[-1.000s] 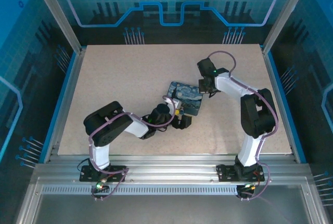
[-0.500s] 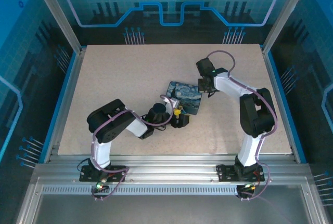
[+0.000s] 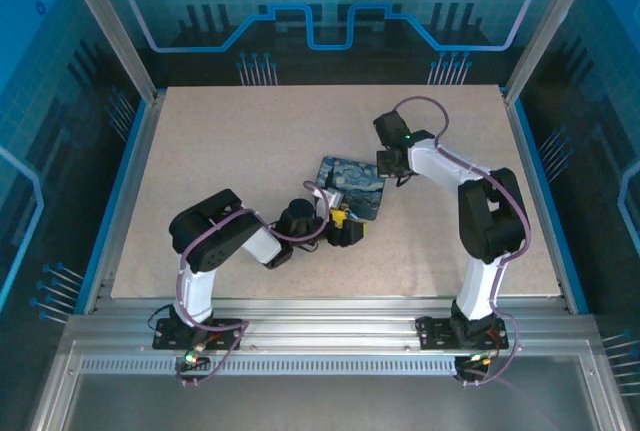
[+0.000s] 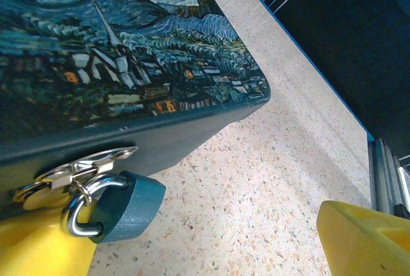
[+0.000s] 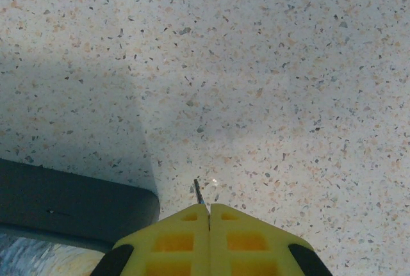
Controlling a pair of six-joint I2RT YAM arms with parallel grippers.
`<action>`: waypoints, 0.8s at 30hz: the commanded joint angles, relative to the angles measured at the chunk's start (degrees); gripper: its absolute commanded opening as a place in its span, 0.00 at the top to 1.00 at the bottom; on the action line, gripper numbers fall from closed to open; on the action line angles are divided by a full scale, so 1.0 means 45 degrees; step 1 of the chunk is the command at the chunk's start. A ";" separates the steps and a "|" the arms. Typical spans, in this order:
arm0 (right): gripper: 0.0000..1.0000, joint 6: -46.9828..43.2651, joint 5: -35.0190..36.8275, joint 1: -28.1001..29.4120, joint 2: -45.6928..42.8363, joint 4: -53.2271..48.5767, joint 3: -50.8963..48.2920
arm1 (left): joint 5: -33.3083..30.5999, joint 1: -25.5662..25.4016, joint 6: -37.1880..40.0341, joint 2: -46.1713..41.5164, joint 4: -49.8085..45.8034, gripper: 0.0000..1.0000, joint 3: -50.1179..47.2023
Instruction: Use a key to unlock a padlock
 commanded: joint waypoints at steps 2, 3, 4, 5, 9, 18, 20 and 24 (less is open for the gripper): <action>1.00 0.0221 -0.0535 0.0359 0.0319 -0.0308 0.0056 | -0.0036 0.0191 -0.0324 0.0339 0.0164 0.10 0.0200; 1.00 0.0213 -0.0535 0.0379 0.0301 -0.0310 0.0036 | 0.0009 0.0173 -0.0387 0.0415 0.0210 0.10 0.0242; 1.00 0.0229 -0.0535 0.0365 0.0300 -0.0293 0.0009 | 0.0057 0.0173 -0.0444 0.0485 0.0170 0.10 0.0327; 1.00 0.0236 -0.0535 0.0376 0.0271 -0.0274 -0.0007 | 0.0138 0.0182 -0.0522 0.0542 0.0021 0.09 0.0432; 1.00 0.0220 -0.0506 0.0378 0.0223 -0.0281 -0.0003 | 0.0403 0.0228 -0.0799 0.0708 0.0687 0.14 0.0206; 1.00 0.0190 -0.0593 0.0357 0.0251 -0.0251 0.0133 | 0.0831 0.0807 -0.1453 0.0243 0.2157 0.30 -0.1163; 1.00 0.0235 -0.0651 0.0359 0.0261 -0.0252 0.0149 | 0.1016 0.0810 -0.1559 0.0232 0.2086 0.32 -0.1104; 1.00 0.0292 -0.0691 0.0395 0.0223 -0.0213 0.0134 | 0.1194 0.0793 -0.1638 0.0315 0.1760 0.29 -0.0923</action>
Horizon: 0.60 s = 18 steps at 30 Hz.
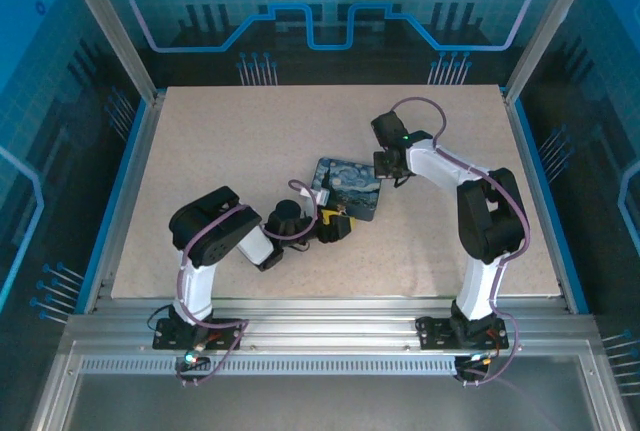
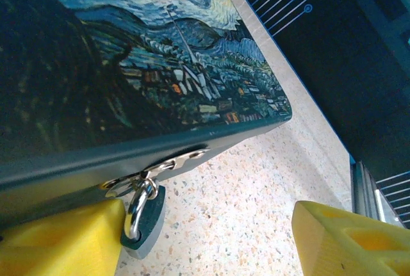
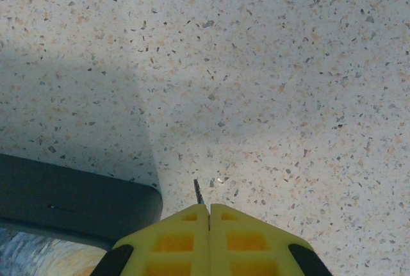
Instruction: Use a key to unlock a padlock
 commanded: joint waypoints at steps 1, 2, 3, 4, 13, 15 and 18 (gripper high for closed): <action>1.00 0.0222 -0.0360 0.0247 0.0231 -0.0247 0.0134 | 0.0672 -0.0004 -0.0249 0.0060 -0.0254 0.29 0.0136; 1.00 0.0220 -0.0365 0.0263 0.0241 -0.0247 0.0131 | 0.0736 -0.0014 -0.0251 0.0092 -0.0430 0.29 0.0238; 1.00 0.0228 -0.0362 0.0274 0.0241 -0.0247 0.0134 | 0.0746 -0.0031 -0.0284 0.0128 -0.0622 0.27 0.0337; 1.00 0.0217 -0.0371 0.0300 0.0260 -0.0228 0.0134 | 0.0764 -0.0067 -0.0287 0.0207 -0.0754 0.26 0.0450; 1.00 0.0230 -0.0376 0.0336 0.0305 -0.0188 0.0095 | 0.0652 -0.0401 -0.0288 0.0492 -0.1258 0.20 0.1093; 1.00 0.0220 -0.0361 0.0341 0.0287 -0.0188 0.0075 | 0.0629 -0.0433 -0.0343 0.0508 -0.1205 0.20 0.1076; 1.00 0.0217 -0.0361 0.0329 0.0281 -0.0150 0.0055 | 0.0413 -0.0380 -0.0490 0.0499 -0.0754 0.22 0.0781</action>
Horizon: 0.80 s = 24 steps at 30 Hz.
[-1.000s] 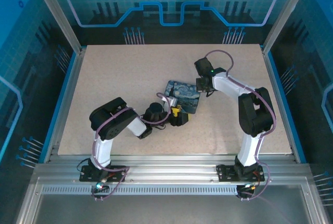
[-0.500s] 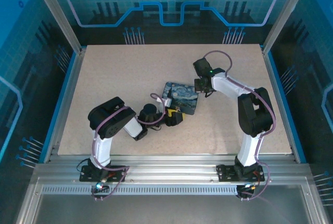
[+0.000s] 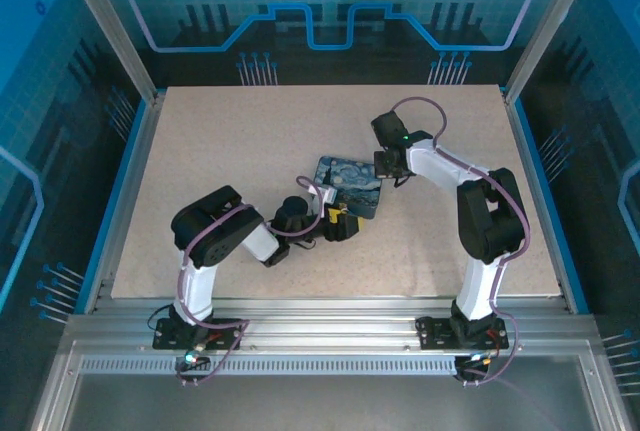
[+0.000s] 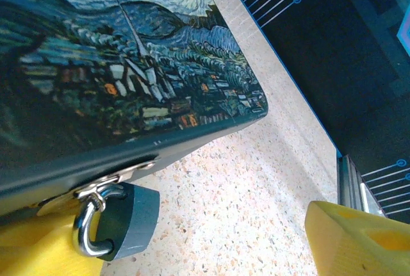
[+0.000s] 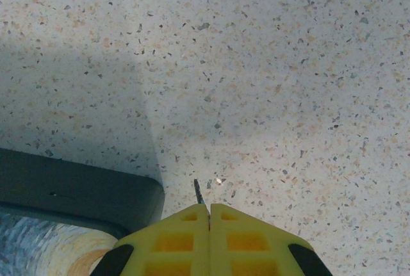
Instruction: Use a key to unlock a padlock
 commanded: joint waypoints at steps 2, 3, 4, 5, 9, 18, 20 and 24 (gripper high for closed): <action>1.00 0.0141 -0.0448 0.0308 0.0300 -0.0145 0.0056 | 0.0097 -0.0026 -0.0507 0.0510 0.0593 0.26 -0.0230; 1.00 0.0146 -0.0468 0.0331 0.0300 -0.0134 0.0056 | 0.0148 0.0045 -0.0660 0.0585 0.0907 0.28 -0.0306; 1.00 0.0161 -0.0487 0.0329 0.0300 -0.0125 0.0056 | 0.0152 0.0104 -0.0792 0.0668 0.1164 0.30 -0.0388; 1.00 0.0159 -0.0505 0.0329 0.0300 -0.0115 0.0034 | 0.0151 0.0167 -0.0883 0.0690 0.1343 0.33 -0.0448; 1.00 0.0179 -0.0530 0.0331 0.0301 -0.0084 -0.0005 | 0.0235 0.0300 -0.1046 0.0714 0.1842 0.34 -0.0573; 1.00 0.0218 -0.0546 0.0348 0.0358 -0.0027 -0.0022 | 0.0347 -0.0056 -0.1019 0.0922 0.1229 0.23 0.0056; 1.00 0.0234 -0.0549 0.0345 0.0383 -0.0031 -0.0003 | 0.0357 -0.0079 -0.1063 0.1048 0.1298 0.23 0.0124; 1.00 0.0239 -0.0547 0.0350 0.0397 -0.0027 -0.0025 | 0.0539 -0.0065 -0.1369 0.1343 0.1935 0.31 0.0071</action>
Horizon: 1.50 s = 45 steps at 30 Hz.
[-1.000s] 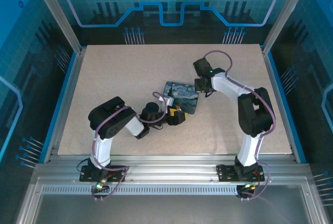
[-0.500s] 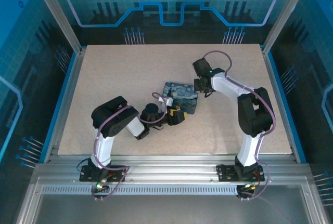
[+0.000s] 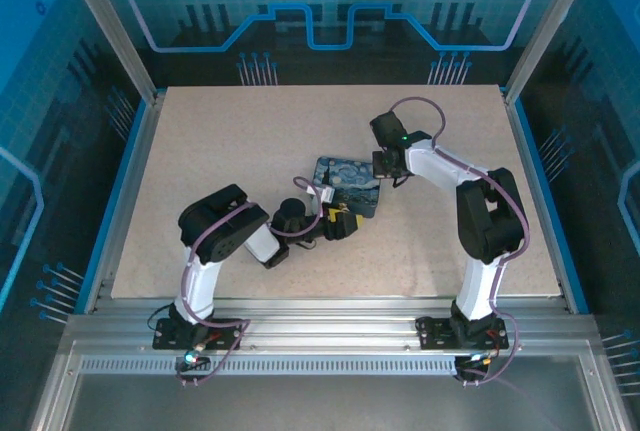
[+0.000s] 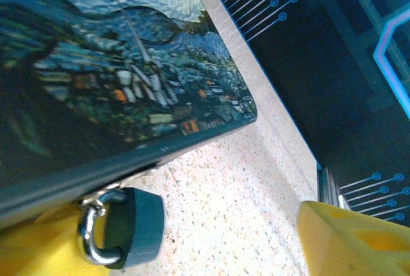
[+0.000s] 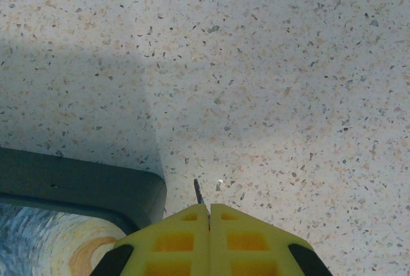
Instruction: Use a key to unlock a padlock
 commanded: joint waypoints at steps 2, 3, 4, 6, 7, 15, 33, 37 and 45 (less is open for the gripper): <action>1.00 0.0174 -0.0461 0.0267 0.0339 -0.0199 -0.0028 | 0.0278 -0.0115 -0.0317 0.0567 0.0326 0.33 -0.0023; 1.00 0.0174 -0.0459 0.0259 0.0339 -0.0197 -0.0045 | 0.0179 -0.0080 -0.0297 0.0525 0.0297 0.34 -0.0128; 1.00 0.0159 -0.0459 0.0263 0.0339 -0.0180 -0.0060 | 0.0122 -0.0029 -0.0269 0.0488 0.0279 0.36 -0.0236; 1.00 0.0155 -0.0473 0.0266 0.0340 -0.0177 -0.0061 | 0.0051 0.0128 -0.0203 0.0372 0.0015 0.40 -0.0401; 1.00 0.0170 -0.0488 0.0270 0.0349 -0.0158 -0.0081 | 0.0041 0.0206 -0.0190 0.0315 -0.0094 0.42 -0.0463; 1.00 0.0194 -0.0499 0.0268 0.0301 -0.0080 -0.0154 | 0.0077 0.0546 0.0322 -0.0271 -0.1800 0.59 -0.0461; 1.00 0.0211 -0.0595 0.0268 0.0222 0.0054 -0.0175 | 0.0076 0.0796 0.1325 -0.1453 -0.5378 0.86 -0.0100; 1.00 0.0092 -0.0673 0.0231 0.0387 0.0009 0.0030 | 0.0177 0.0801 0.1352 -0.1953 -0.6973 0.87 0.0235; 1.00 -0.0058 -0.0810 -0.0010 0.0103 -0.0002 -0.0025 | 0.0048 0.0781 0.1261 -0.3403 -1.1737 1.00 0.1862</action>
